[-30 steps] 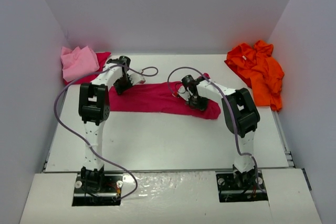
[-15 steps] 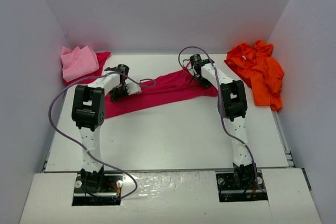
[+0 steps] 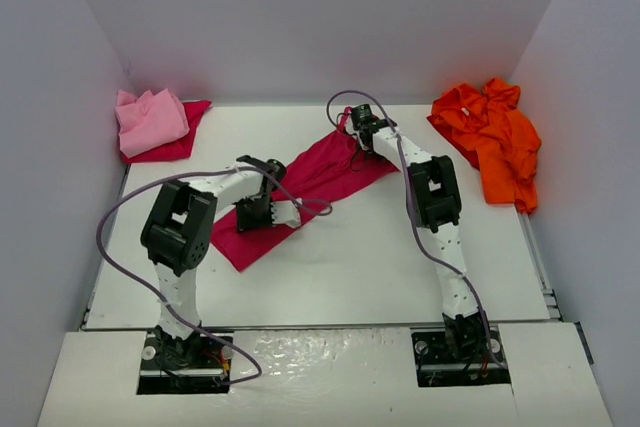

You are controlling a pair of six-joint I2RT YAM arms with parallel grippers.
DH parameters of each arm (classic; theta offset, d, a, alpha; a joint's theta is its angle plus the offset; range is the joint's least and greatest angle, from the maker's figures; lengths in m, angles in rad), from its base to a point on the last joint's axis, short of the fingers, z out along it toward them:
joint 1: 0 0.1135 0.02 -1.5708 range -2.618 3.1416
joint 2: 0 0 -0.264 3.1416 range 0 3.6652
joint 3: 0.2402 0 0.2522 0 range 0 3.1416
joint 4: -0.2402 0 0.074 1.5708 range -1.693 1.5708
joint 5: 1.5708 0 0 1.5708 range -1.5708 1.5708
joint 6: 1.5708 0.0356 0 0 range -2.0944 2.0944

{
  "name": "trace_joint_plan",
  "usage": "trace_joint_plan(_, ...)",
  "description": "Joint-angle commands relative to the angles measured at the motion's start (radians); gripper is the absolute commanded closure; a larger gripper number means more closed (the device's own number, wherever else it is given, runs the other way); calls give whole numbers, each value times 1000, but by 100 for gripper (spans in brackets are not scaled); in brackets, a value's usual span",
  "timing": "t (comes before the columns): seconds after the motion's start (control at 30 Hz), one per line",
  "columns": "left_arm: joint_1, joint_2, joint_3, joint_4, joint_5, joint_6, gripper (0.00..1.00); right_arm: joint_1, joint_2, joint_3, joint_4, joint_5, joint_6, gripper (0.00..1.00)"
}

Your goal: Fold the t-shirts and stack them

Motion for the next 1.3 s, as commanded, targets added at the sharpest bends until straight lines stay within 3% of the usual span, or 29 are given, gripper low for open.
trace_joint_plan(0.0,-167,-128,34,-156,172,-70,100,-22,-88,-114,198,73,5,100)
trace_joint_plan(0.23,-301,-180,188,-306,345,-127,100,-81,-209,-206,286,102,33,100)
trace_joint_plan(0.4,-307,-281,216,-294,285,-138,100,-134,-338,-273,352,122,52,100)
trace_joint_plan(0.6,-98,-323,213,-158,187,-96,100,-157,-541,-287,430,92,99,100)
trace_joint_plan(0.97,66,-22,222,-57,32,-7,100,-116,-894,-417,296,-5,176,99)
trace_joint_plan(1.27,197,40,174,-33,14,33,100,-101,-1093,-531,274,1,165,97)
